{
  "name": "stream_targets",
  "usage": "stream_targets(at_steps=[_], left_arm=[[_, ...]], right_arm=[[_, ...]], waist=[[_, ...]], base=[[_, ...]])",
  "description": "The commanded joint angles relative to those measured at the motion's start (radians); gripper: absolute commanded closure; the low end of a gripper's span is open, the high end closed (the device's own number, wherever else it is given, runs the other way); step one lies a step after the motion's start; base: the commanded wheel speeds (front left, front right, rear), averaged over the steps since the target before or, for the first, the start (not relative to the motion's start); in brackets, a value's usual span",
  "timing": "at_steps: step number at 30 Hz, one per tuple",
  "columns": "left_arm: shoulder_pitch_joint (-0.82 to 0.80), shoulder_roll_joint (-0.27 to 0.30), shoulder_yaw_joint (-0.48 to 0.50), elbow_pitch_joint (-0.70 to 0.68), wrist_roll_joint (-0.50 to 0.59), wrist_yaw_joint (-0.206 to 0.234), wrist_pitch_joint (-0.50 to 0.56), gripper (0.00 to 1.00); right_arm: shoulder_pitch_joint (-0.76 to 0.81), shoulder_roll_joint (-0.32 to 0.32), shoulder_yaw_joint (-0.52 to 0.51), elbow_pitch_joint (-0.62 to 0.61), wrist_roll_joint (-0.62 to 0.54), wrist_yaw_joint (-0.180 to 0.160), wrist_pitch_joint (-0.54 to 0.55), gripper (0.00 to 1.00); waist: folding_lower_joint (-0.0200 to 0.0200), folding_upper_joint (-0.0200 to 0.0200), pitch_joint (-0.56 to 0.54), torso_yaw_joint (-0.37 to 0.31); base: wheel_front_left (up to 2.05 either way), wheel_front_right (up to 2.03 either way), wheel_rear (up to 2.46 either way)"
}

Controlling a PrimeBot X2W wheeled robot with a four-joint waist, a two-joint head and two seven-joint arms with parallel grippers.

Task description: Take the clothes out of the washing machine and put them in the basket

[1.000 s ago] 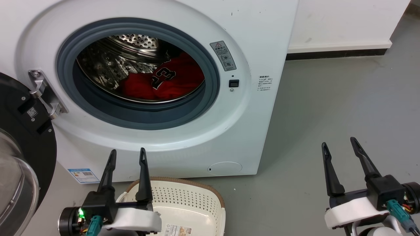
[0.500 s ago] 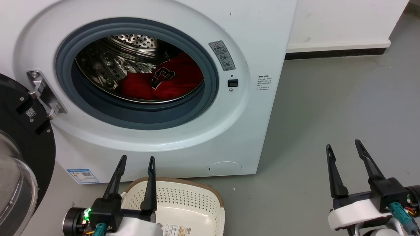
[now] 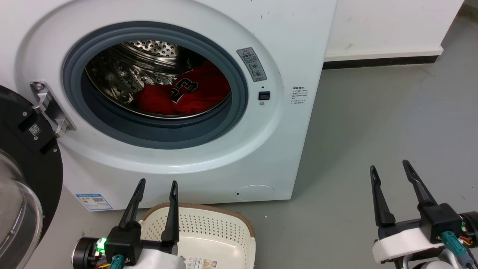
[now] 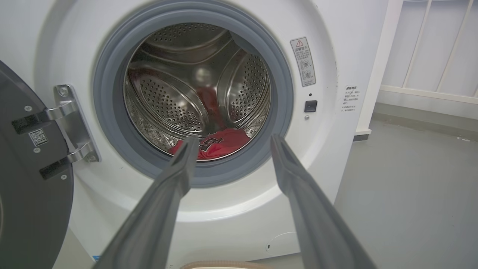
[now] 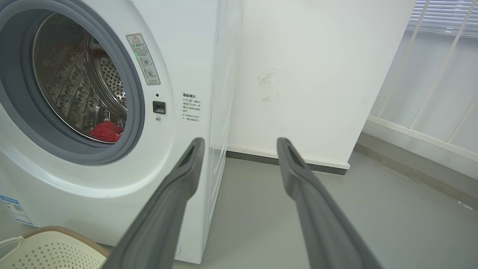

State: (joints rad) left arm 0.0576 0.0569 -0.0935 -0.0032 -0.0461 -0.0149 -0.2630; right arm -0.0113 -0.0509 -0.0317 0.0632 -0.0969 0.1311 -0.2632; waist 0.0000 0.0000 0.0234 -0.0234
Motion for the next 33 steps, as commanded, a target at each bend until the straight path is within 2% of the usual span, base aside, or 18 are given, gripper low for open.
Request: stream_targets(at_steps=[1, 14, 18, 28, 33], left_arm=[[0.012, -0.001, 0.001, 0.003, 0.009, -0.002, -0.003, 0.00], [-0.001, -0.005, 0.017, 0.002, 0.027, 0.014, -0.003, 0.00], [-0.014, -0.005, 0.022, 0.029, 0.017, 0.000, -0.003, 0.00], [-0.151, 0.062, 0.086, 0.076, 0.034, -0.020, -0.003, 0.00], [-0.289, 0.140, 0.149, 0.111, 0.016, -0.040, -0.003, 0.00]], right_arm=[[0.007, 0.001, -0.001, 0.001, 0.006, -0.001, -0.002, 0.00], [-0.014, 0.001, -0.011, -0.002, 0.030, -0.001, -0.002, 0.00], [-0.034, 0.001, -0.016, -0.011, 0.035, -0.001, -0.002, 0.00], [-0.127, 0.002, -0.041, -0.065, 0.067, -0.001, -0.002, 0.00], [-0.177, 0.002, -0.029, -0.071, 0.104, -0.001, -0.002, 0.00]], waist=[[0.0000, 0.0000, 0.000, 0.001], [0.0000, 0.0000, 0.033, -0.003], [0.0000, 0.0000, 0.076, -0.019], [0.0000, 0.0000, 0.324, -0.090], [0.0000, 0.0000, 0.453, -0.143]], base=[[0.00, 0.00, 0.00], [0.00, 0.00, 0.00], [0.00, 0.00, 0.00], [0.00, 0.00, 0.00], [0.00, 0.00, 0.00]])
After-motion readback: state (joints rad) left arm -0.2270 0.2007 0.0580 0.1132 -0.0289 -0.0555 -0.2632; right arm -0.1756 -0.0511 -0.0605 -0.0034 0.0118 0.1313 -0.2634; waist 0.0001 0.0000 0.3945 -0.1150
